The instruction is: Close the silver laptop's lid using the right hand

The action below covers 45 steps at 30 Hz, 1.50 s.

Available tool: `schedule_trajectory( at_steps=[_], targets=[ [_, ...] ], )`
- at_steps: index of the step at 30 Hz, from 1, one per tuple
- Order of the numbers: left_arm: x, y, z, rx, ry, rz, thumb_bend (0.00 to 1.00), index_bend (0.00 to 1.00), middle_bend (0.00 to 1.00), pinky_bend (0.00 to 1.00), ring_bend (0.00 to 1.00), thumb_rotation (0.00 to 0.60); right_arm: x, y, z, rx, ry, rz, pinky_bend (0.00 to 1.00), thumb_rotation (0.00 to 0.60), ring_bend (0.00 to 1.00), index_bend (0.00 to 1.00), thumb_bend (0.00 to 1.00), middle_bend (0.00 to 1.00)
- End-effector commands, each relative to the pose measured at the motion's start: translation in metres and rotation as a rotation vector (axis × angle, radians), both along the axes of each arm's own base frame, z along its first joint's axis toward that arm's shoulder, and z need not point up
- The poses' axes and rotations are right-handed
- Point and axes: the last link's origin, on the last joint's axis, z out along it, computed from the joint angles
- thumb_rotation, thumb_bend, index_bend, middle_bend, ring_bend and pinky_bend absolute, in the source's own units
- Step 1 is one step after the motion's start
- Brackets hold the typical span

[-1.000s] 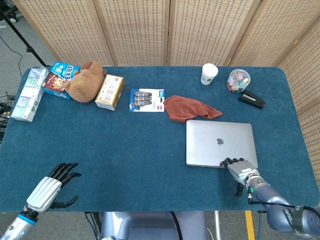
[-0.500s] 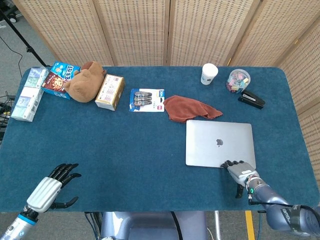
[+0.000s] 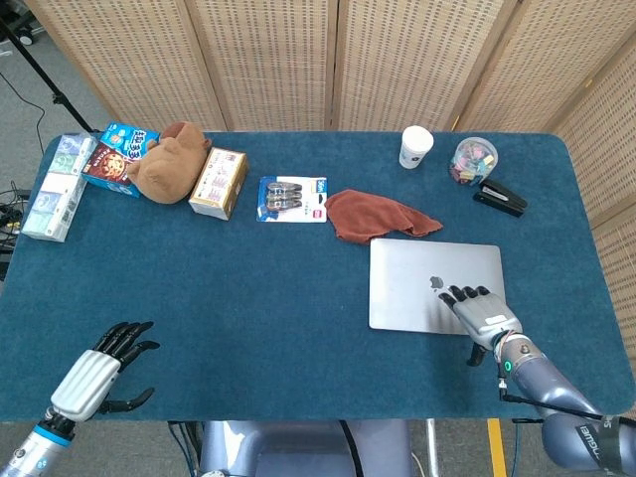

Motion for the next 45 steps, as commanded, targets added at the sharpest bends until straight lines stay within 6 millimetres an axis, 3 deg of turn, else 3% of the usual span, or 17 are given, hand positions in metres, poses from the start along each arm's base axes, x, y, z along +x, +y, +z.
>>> schedule_trajectory(
  at_steps=[1, 8, 15, 19, 27, 45],
  targets=[
    [0.000, 0.001, 0.002, 0.016, -0.010, 0.002, 0.29, 0.27, 0.13, 0.09, 0.09, 0.401, 0.009, -0.001, 0.016, -0.073, -0.007, 0.069, 0.07, 0.600, 0.00, 0.00, 0.00, 0.00],
    [0.000, 0.002, 0.005, 0.056, -0.035, 0.003, 0.29, 0.27, 0.12, 0.09, 0.09, 0.398, 0.014, 0.004, 0.045, -0.236, -0.054, 0.169, 0.07, 0.600, 0.00, 0.00, 0.00, 0.00],
    [-0.001, 0.004, 0.006, 0.086, -0.041, 0.006, 0.29, 0.25, 0.12, 0.09, 0.09, 0.396, -0.006, 0.026, 0.063, -0.393, -0.172, 0.247, 0.07, 0.600, 0.00, 0.00, 0.00, 0.00],
    [-0.002, 0.006, 0.008, 0.116, -0.044, 0.013, 0.30, 0.24, 0.12, 0.09, 0.09, 0.394, -0.028, 0.049, 0.072, -0.489, -0.276, 0.275, 0.07, 0.600, 0.00, 0.00, 0.00, 0.00],
    [-0.003, 0.008, 0.007, 0.171, -0.046, 0.022, 0.30, 0.23, 0.12, 0.09, 0.09, 0.396, -0.063, 0.080, 0.074, -0.578, -0.348, 0.293, 0.05, 0.600, 0.00, 0.00, 0.00, 0.00],
    [-0.004, 0.012, 0.010, 0.248, -0.089, 0.029, 0.29, 0.23, 0.12, 0.09, 0.08, 0.407, -0.110, 0.115, 0.069, -0.729, -0.451, 0.277, 0.02, 0.600, 0.00, 0.00, 0.00, 0.00]
  ],
)
